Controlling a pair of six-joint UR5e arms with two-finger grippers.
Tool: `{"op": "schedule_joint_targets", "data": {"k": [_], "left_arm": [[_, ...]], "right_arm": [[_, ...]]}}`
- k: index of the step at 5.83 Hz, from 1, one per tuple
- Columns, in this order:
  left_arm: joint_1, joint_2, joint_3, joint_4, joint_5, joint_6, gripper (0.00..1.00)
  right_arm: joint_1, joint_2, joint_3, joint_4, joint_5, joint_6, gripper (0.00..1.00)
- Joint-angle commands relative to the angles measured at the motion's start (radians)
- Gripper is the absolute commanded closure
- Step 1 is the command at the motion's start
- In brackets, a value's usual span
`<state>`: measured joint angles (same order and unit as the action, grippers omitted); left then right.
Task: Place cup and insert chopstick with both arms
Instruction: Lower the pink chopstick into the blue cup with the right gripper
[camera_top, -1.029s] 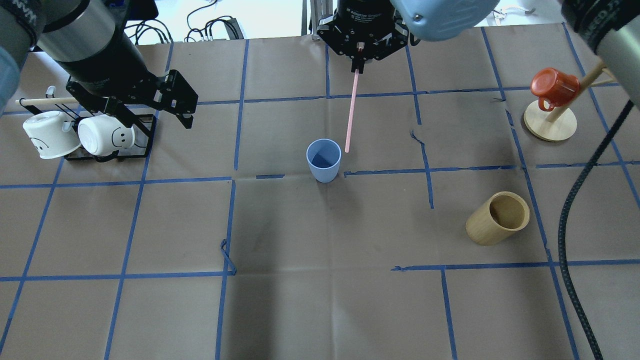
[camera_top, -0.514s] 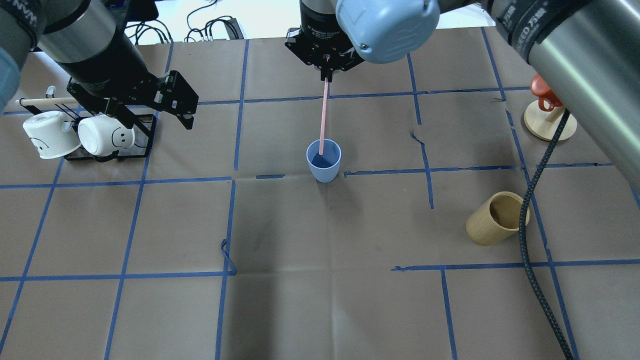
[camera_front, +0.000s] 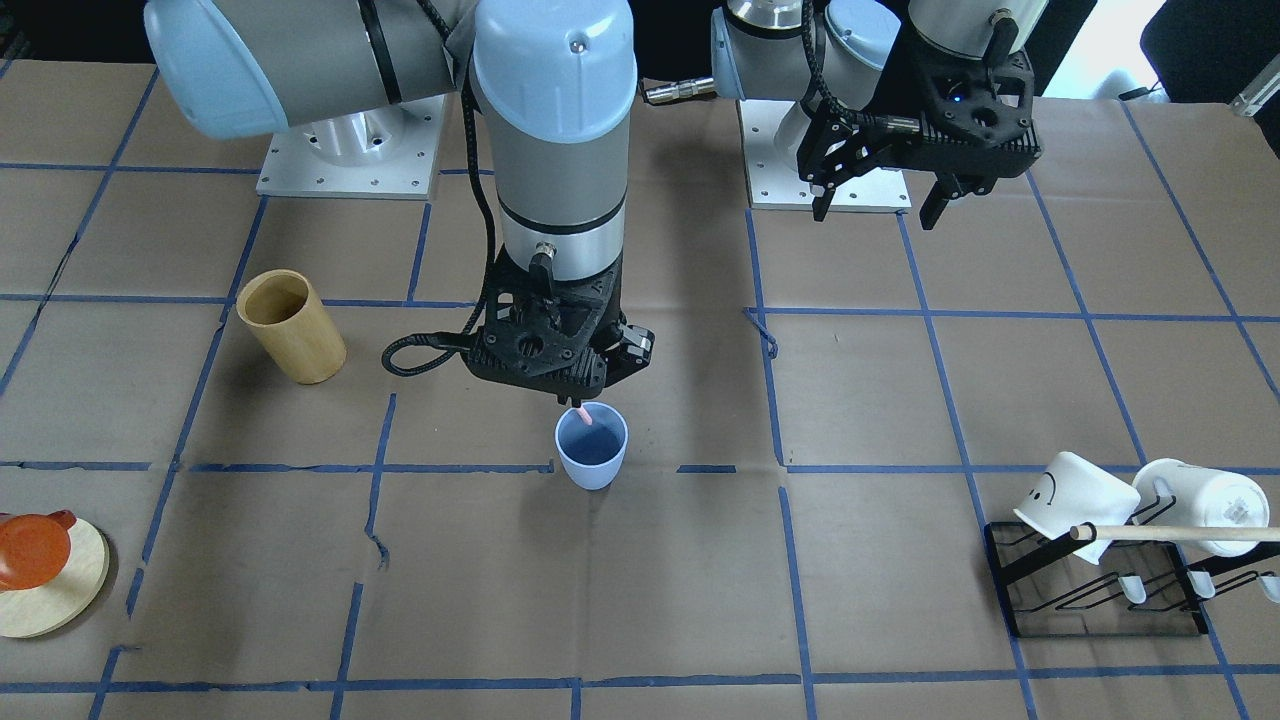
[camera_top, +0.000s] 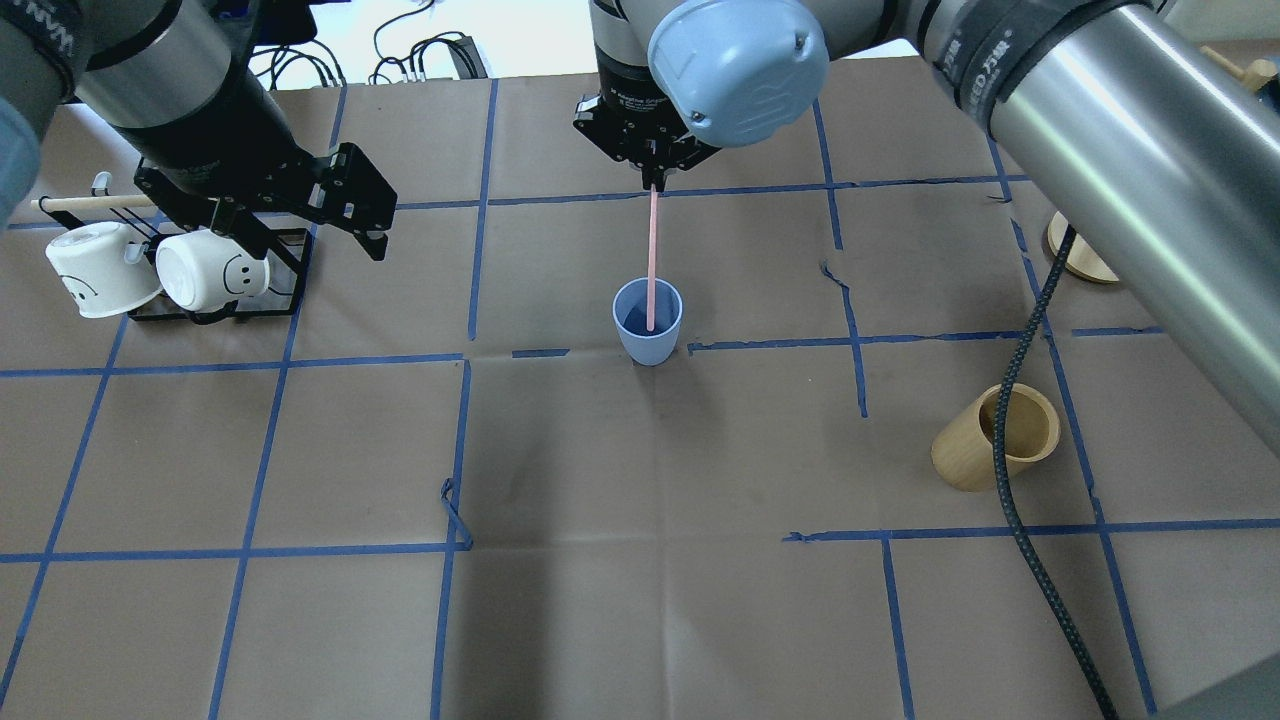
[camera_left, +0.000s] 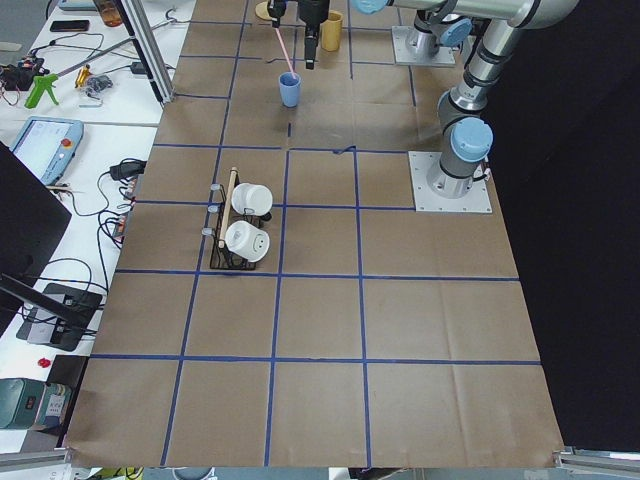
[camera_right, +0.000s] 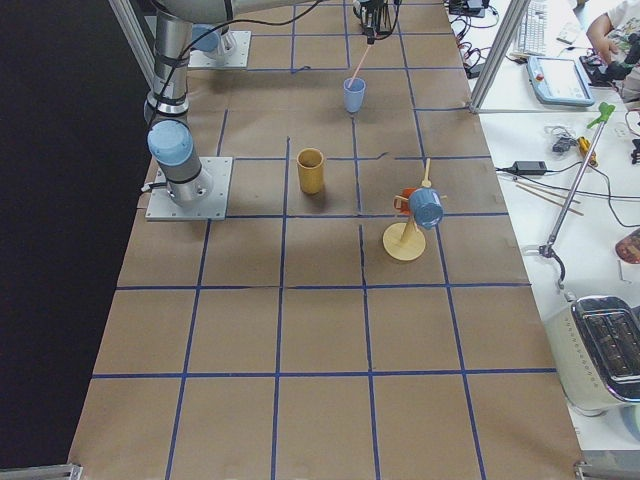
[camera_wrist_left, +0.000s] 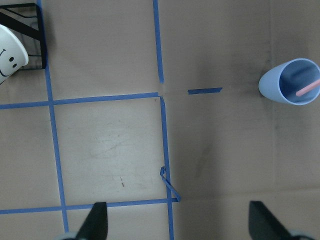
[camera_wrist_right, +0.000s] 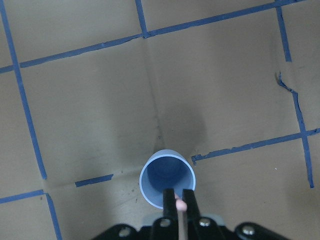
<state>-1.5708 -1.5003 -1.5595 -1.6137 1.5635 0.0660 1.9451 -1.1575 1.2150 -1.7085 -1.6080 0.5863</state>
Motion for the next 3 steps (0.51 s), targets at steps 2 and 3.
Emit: {"op": "schedule_joint_targets", "data": {"k": [2,3], "left_arm": [[-0.001,0.000,-0.001,0.000,0.000,0.000,0.02],[-0.001,0.002,-0.001,0.000,0.000,0.000,0.02]], "right_arm": [[0.000,0.036,0.032,0.000,0.008,-0.013,0.77],[-0.001,0.036,0.038,-0.020,0.010,-0.037,0.01]]}}
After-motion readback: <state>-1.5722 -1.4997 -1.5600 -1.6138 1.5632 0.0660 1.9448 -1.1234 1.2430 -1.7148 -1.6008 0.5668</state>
